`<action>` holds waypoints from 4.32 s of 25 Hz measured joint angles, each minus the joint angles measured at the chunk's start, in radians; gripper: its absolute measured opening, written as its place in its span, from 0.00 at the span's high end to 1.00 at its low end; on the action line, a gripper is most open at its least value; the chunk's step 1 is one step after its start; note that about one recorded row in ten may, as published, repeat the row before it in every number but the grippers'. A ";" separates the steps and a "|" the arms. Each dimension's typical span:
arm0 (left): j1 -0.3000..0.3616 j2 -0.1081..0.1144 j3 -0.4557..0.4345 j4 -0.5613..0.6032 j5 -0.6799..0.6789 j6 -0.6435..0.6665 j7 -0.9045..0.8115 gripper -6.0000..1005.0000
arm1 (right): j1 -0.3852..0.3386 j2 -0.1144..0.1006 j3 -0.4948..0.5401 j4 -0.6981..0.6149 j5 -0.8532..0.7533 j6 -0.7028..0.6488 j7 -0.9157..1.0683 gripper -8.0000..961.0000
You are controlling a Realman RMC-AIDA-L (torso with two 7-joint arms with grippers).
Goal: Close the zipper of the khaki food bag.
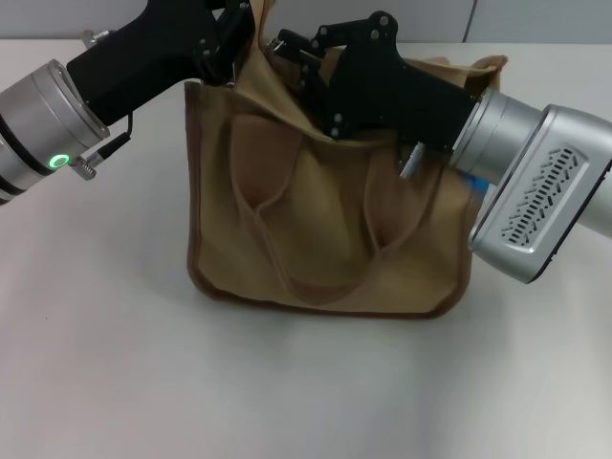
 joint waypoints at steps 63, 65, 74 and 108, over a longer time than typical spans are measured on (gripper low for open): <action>0.275 0.013 0.082 0.232 -0.095 0.140 -0.255 0.87 | -0.482 -0.013 0.101 -0.279 -0.095 -0.256 0.746 0.88; 0.265 0.013 0.083 0.237 -0.116 0.180 -0.278 0.83 | -0.478 -0.010 0.096 -0.282 -0.119 -0.262 0.757 0.84; 0.286 0.022 0.235 0.375 -0.009 0.343 -0.349 0.58 | -0.481 -0.008 0.091 -0.269 -0.124 -0.306 0.801 0.54; 0.399 0.016 0.296 0.271 0.361 0.305 0.015 0.23 | -0.427 -0.011 -0.028 -0.642 -0.688 -0.433 1.349 0.24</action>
